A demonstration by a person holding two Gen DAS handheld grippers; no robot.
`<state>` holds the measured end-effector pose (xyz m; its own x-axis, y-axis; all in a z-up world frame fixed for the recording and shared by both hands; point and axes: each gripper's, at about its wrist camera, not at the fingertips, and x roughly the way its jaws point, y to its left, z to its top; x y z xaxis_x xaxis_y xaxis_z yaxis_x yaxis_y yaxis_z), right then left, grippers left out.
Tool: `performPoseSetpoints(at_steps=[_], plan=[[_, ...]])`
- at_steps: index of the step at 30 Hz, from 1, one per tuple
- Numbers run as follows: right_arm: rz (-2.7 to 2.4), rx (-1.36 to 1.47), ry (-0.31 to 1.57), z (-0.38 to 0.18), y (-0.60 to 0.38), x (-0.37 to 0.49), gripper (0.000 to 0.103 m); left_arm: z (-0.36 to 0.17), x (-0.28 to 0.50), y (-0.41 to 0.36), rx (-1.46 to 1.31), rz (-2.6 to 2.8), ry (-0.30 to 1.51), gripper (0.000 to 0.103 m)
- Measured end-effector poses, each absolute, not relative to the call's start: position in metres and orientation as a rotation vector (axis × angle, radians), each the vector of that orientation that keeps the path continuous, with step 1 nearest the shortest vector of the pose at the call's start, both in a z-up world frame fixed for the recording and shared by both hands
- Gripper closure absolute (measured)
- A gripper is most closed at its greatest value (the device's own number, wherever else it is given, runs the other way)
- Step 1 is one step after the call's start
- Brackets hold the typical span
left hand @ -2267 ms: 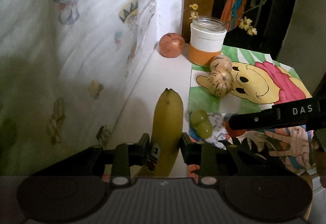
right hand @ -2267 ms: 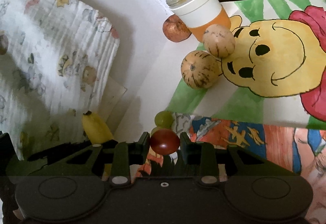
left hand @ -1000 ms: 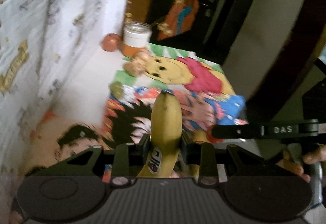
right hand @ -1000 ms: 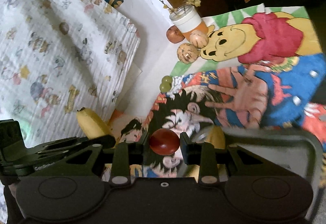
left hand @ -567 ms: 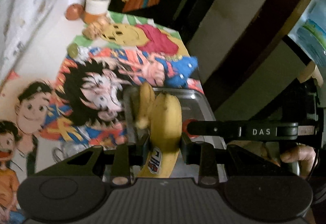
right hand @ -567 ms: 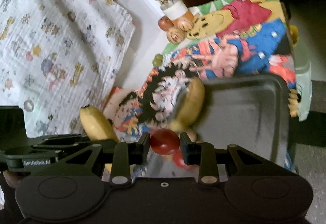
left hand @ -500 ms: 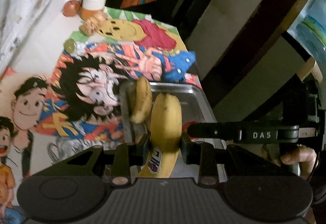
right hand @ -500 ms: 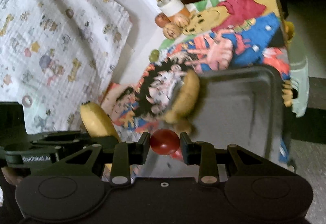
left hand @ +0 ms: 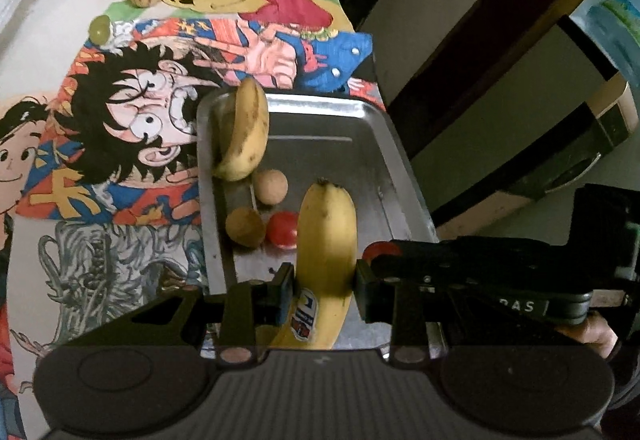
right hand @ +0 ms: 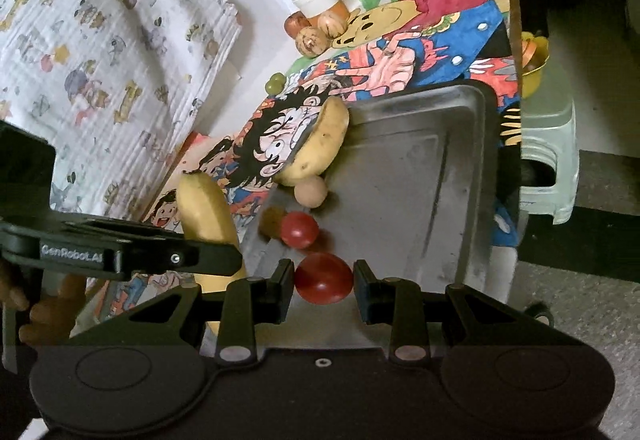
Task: Organize fruits
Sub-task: 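Lower both fruits into the tray and open both tools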
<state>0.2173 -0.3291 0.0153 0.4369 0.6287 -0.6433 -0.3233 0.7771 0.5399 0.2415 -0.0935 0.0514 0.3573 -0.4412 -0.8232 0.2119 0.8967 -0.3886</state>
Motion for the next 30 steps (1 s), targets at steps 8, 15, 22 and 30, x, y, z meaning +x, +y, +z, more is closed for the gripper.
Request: performPoseSetpoints(at_steps=[8,15,22,30], plan=[[0.593,0.276,0.909,0.016,-0.335,0.204,0.069,0.045,0.248,-0.107,-0.184,-0.439,1.148,0.069],[0.574,0.129,0.836,0.017,-0.326,0.187,0.069,0.035,0.255,-0.113,-0.17,-0.441,1.155,0.069],[0.581,0.033,0.798,0.01,-0.315,0.174,0.068,0.024,0.26,-0.122,-0.145,-0.445,1.163,0.068],[0.576,-0.022,0.762,0.009,-0.31,0.167,0.067,0.019,0.26,-0.128,-0.121,-0.448,1.164,0.068]])
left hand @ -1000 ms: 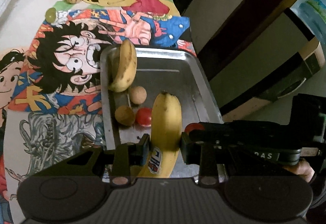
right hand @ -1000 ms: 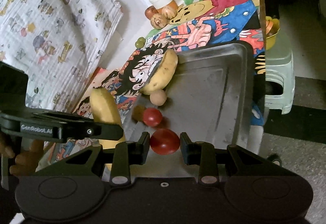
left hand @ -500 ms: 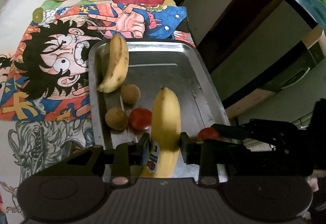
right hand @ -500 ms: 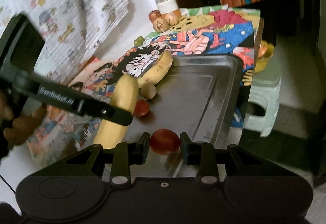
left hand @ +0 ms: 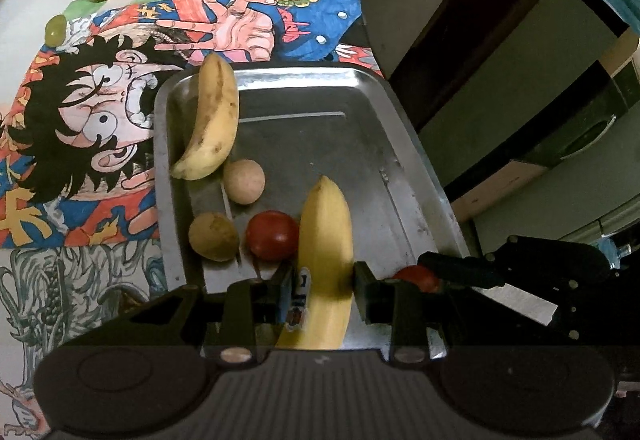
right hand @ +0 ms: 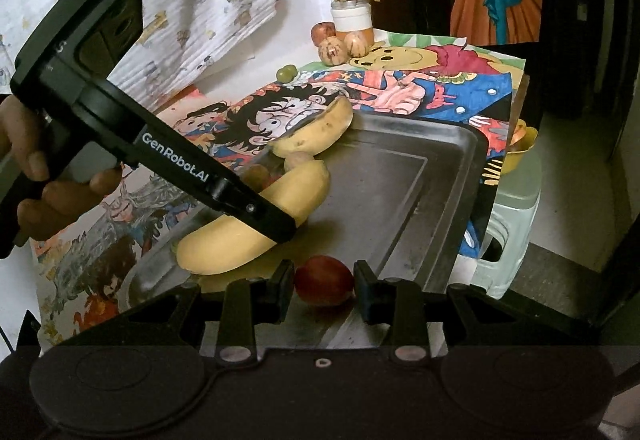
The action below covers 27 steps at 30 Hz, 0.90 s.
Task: Organize fruits
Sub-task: 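Lower both fruits into the tray and open both tools, then lift both tools away from the tray back toward the remaining fruits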
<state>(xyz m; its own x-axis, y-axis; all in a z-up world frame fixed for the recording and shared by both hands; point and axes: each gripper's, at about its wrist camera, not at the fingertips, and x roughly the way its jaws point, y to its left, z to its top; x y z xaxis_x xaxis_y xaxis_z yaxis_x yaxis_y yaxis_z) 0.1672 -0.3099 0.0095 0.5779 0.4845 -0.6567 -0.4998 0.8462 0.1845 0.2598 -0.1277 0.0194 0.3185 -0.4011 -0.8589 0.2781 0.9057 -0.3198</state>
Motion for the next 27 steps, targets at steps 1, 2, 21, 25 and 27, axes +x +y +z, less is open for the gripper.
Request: performPoseSetpoints(at_steps=[1,2,21,25,27], plan=[[0.576,-0.022,0.76,0.009,-0.31,0.167,0.067,0.02,0.26,-0.128,-0.12,-0.446,1.163,0.068],[0.577,-0.022,0.76,0.009,-0.31,0.166,0.064,0.02,0.26,-0.127,-0.125,-0.443,1.163,0.067],[0.557,-0.012,0.699,0.027,-0.322,0.131,0.015,0.055,0.214,-0.118,-0.125,-0.443,1.028,0.029],[0.545,-0.021,0.661,0.034,-0.323,0.113,0.004,0.07,0.187,-0.116,-0.08,-0.413,0.939,0.014],[0.541,-0.015,0.644,0.037,-0.323,0.103,0.001,0.076,0.173,-0.113,-0.073,-0.399,0.9,0.007]])
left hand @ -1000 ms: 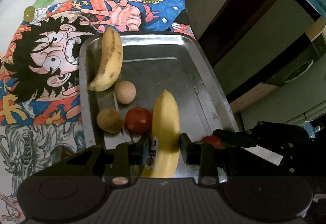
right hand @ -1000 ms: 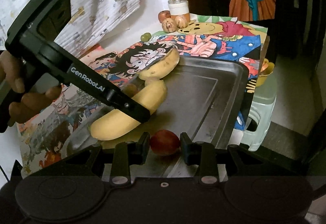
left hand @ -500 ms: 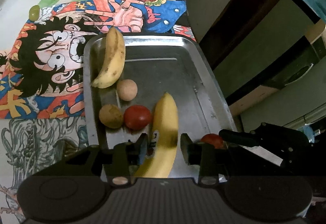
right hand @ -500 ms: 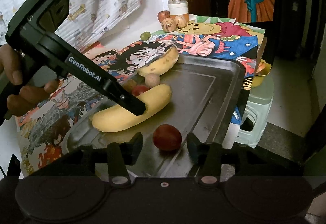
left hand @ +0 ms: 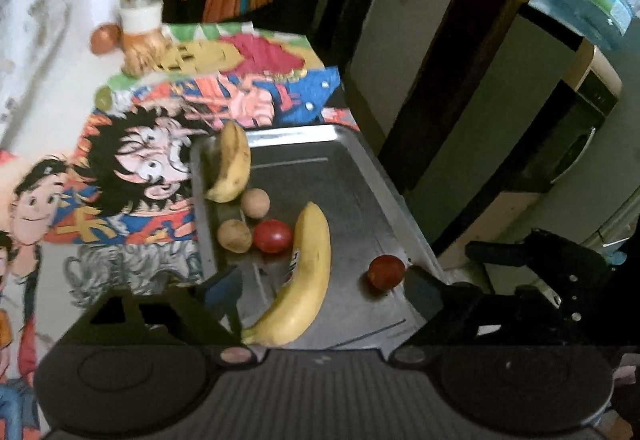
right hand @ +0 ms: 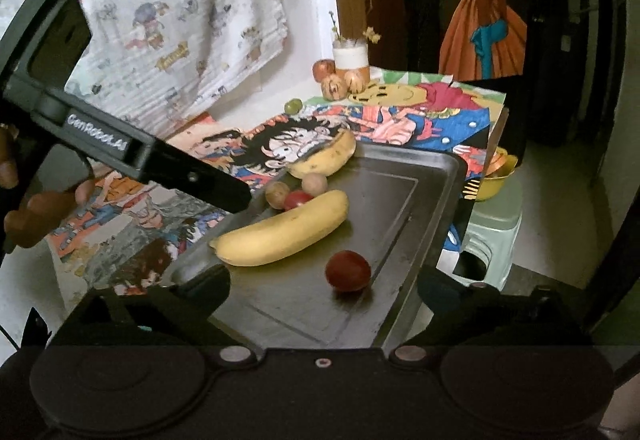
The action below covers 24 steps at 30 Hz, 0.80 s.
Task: Organize fruits
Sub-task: 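Lift both tools away from the tray back toward the remaining fruits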
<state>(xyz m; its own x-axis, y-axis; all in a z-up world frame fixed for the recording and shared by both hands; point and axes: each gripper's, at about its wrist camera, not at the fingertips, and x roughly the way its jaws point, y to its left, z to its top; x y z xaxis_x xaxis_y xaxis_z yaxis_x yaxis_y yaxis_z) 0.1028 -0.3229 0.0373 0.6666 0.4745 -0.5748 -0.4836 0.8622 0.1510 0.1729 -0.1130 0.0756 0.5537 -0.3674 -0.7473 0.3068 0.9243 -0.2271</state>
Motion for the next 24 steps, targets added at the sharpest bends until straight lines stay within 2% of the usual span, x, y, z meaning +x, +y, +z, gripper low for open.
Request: performPoseSetpoints(at_steps=[5,24], plan=[[0.501,-0.005,0.626,0.042,-0.319,0.077,0.001,0.078,0.14,-0.104,-0.065,-0.324,0.823,0.0],[0.378,-0.028,0.591,0.043,-0.283,-0.011,0.001,0.05,0.026,-0.057,-0.035,-0.171,0.733,0.0]])
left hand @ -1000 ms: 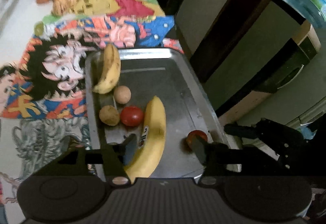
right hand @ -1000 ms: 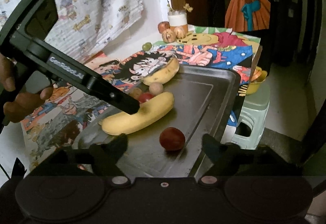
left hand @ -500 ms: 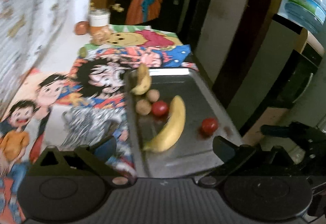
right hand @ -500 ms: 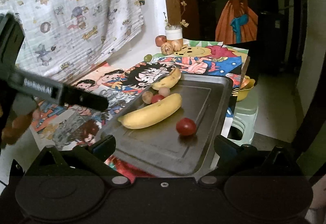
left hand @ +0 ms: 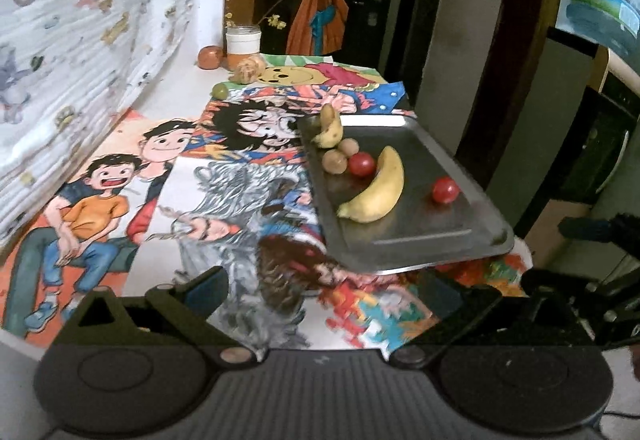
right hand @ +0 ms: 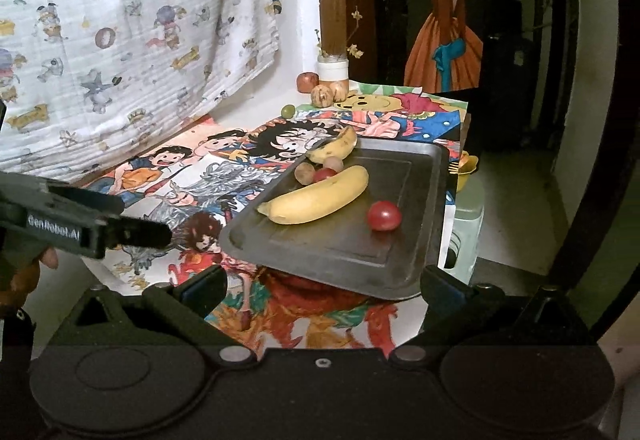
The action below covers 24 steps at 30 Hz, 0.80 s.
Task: Organize fruits
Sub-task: 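Lift both tools away from the tray back toward the remaining fruits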
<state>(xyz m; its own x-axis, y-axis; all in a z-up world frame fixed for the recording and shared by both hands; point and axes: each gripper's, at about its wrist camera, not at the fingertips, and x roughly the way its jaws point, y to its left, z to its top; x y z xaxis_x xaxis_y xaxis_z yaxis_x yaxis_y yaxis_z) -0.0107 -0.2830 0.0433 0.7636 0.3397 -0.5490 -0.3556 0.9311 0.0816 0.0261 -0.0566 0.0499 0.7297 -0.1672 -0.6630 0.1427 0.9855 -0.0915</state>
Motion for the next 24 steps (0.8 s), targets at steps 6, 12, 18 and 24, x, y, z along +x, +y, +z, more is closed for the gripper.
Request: performPoseSetpoints(at_steps=[6,12,18,24], plan=[[0.365,-0.026,0.629,0.036,-0.274,-0.02,0.001,0.047,0.013,-0.046,-0.027,-0.162,0.728,0.0],[0.362,0.01,0.654,0.037,-0.269,-0.029,0.001,0.044,0.008,-0.031,-0.038,-0.142,0.735,0.0],[0.414,0.079,0.692,0.068,-0.263,-0.025,0.001,0.065,0.012,-0.003,-0.056,-0.12,0.667,0.0],[0.419,0.185,0.781,0.116,-0.256,0.016,0.001,0.095,0.029,0.029,-0.091,-0.084,0.585,0.0]])
